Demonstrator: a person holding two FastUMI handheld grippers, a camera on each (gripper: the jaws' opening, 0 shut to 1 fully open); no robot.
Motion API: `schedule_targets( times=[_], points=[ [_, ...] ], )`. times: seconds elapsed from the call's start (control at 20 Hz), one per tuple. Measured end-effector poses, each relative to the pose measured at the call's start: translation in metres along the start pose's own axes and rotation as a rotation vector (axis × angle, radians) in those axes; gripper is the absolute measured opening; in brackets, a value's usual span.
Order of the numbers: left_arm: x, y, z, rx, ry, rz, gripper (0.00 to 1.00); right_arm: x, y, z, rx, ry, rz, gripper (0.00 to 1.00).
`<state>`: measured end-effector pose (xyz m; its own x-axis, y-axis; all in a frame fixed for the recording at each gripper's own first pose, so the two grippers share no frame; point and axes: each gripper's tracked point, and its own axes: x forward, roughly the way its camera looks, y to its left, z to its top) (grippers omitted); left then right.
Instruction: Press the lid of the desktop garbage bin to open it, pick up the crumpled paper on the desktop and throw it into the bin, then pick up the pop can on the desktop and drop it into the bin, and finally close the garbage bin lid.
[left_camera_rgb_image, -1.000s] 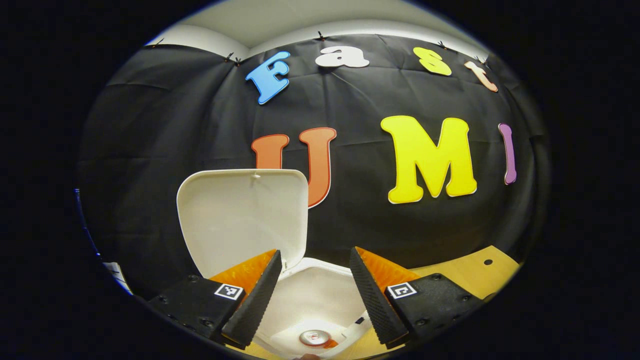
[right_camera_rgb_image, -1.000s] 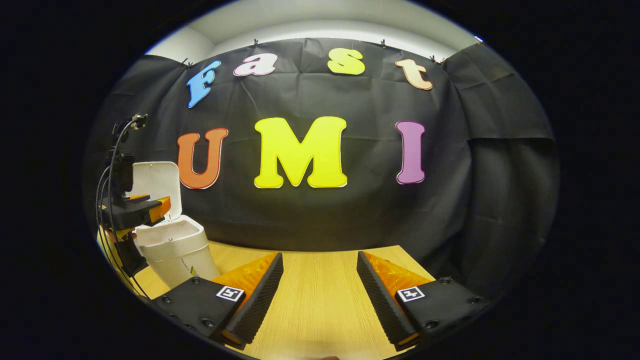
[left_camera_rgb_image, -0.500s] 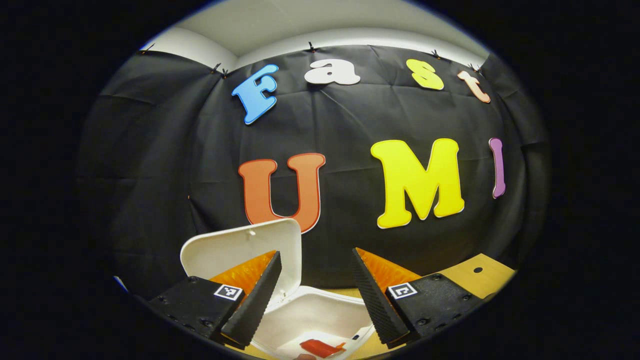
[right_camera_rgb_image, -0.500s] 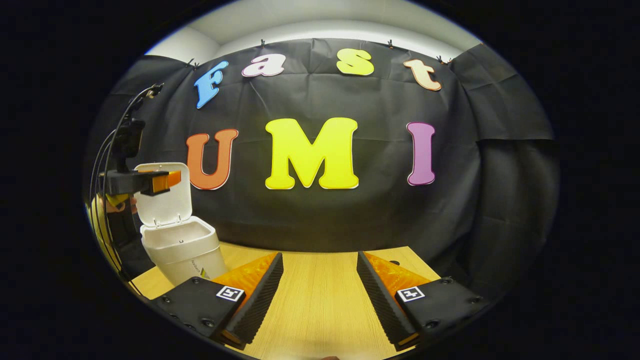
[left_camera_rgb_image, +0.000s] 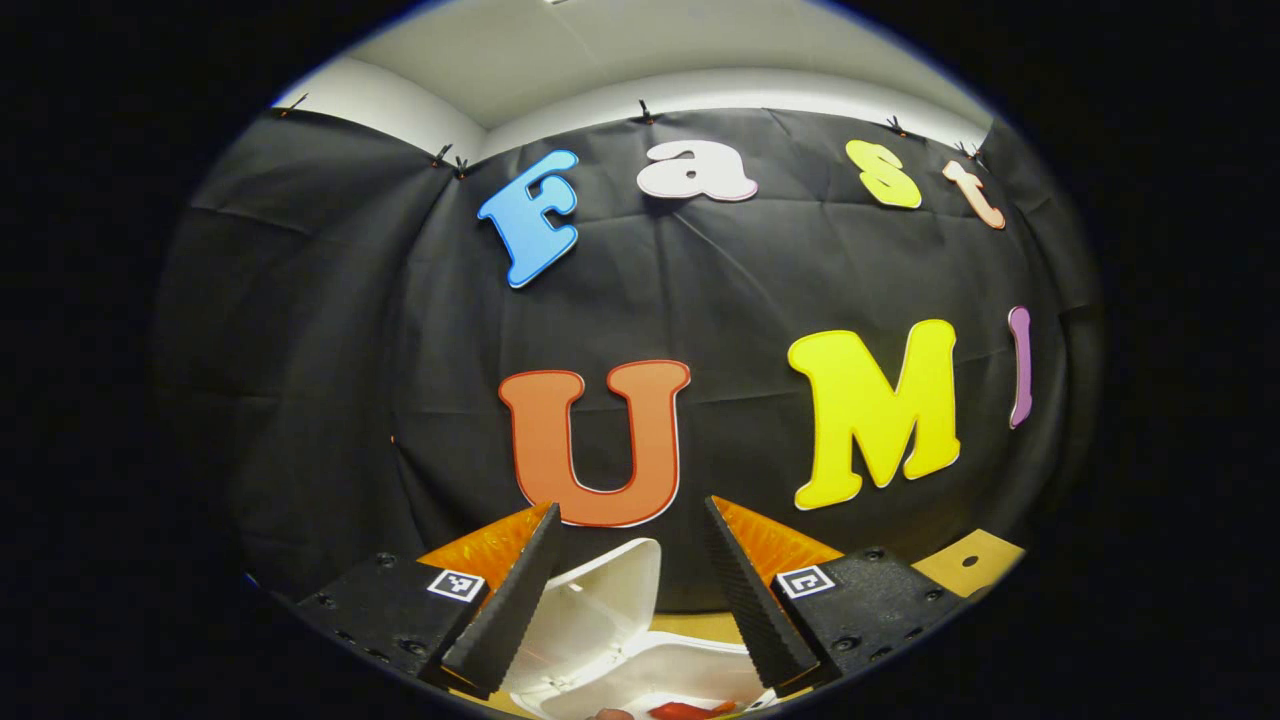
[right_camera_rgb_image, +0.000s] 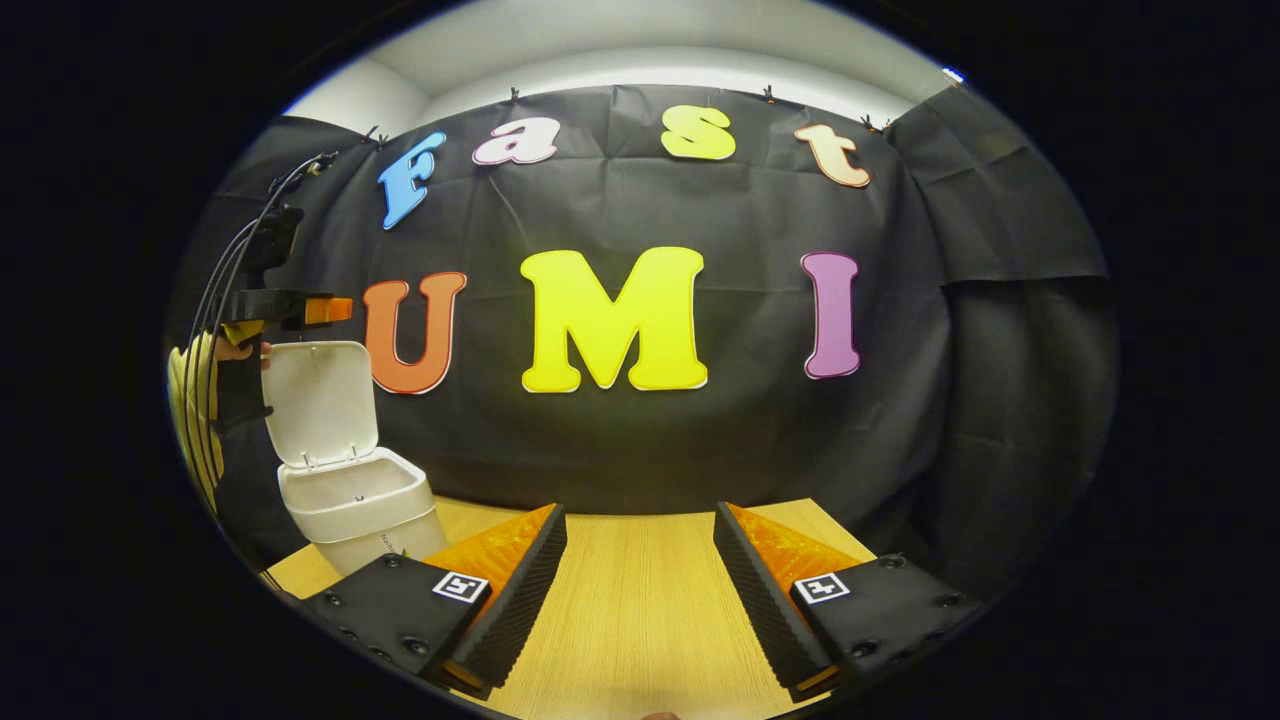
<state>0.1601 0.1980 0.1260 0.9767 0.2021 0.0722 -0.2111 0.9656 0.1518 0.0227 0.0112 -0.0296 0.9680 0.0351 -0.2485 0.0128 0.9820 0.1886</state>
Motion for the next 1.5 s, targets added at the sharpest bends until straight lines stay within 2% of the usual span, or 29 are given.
schedule_targets(
  times=[0.3,0.65,0.9,1.1,1.5],
  points=[
    [0.015,0.025,-0.019,-0.026,0.059,0.060,0.90,0.005,-0.004,0.000,0.016,0.004,-0.009,0.95],
    [0.014,0.023,-0.038,-0.102,0.104,0.069,0.90,0.005,-0.005,-0.006,0.011,0.015,0.012,0.95],
    [-0.004,0.001,-0.040,-0.169,0.133,0.050,0.92,0.005,-0.012,-0.011,0.030,0.026,0.020,0.95],
    [-0.027,-0.029,-0.049,-0.167,0.152,0.019,0.92,0.003,-0.012,-0.013,0.033,0.026,0.051,0.95],
    [-0.059,-0.073,-0.097,-0.236,0.260,0.011,0.92,-0.004,-0.013,-0.025,0.032,0.050,0.128,0.95]
  ],
)
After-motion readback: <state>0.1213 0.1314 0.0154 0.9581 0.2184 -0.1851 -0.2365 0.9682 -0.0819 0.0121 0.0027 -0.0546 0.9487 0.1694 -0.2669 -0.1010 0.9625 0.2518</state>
